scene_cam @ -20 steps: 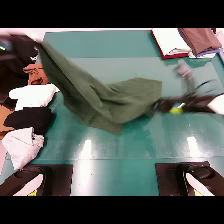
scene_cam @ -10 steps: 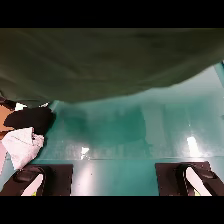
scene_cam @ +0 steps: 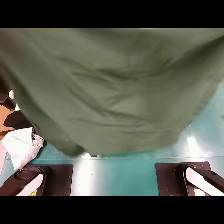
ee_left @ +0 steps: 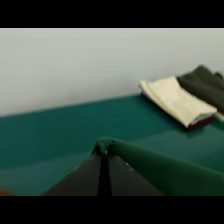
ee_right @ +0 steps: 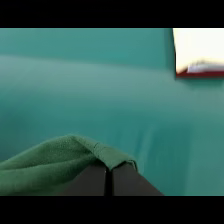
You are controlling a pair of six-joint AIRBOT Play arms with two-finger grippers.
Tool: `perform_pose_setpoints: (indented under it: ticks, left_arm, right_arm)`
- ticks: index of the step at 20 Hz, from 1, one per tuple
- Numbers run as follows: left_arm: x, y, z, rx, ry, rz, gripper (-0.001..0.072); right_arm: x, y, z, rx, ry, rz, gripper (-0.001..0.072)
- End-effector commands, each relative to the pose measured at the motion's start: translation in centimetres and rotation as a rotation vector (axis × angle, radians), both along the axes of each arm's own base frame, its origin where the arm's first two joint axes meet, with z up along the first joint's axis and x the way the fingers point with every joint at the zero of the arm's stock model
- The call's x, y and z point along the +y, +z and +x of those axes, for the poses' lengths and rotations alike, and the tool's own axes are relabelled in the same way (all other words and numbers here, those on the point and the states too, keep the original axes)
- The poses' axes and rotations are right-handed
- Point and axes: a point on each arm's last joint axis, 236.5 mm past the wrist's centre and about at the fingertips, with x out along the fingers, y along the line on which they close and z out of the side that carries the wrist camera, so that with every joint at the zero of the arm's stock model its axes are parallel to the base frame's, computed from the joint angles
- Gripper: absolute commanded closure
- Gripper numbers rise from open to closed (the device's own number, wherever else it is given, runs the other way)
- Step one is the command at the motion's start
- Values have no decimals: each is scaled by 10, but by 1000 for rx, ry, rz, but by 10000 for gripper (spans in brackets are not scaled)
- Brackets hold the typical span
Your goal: Fold the shirts.
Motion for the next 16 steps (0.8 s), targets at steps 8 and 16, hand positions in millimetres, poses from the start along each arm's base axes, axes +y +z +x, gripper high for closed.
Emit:
perform_pose_setpoints:
  ticks: [8,16]
  left_arm:
    - [15,-306,189,641,152,-88,114]
    - [80,-387,59,1080,167,26,118]
  right_arm:
    - [-1,-234,139,467,17,-62,250]
    - [31,-235,66,566,166,134,266]
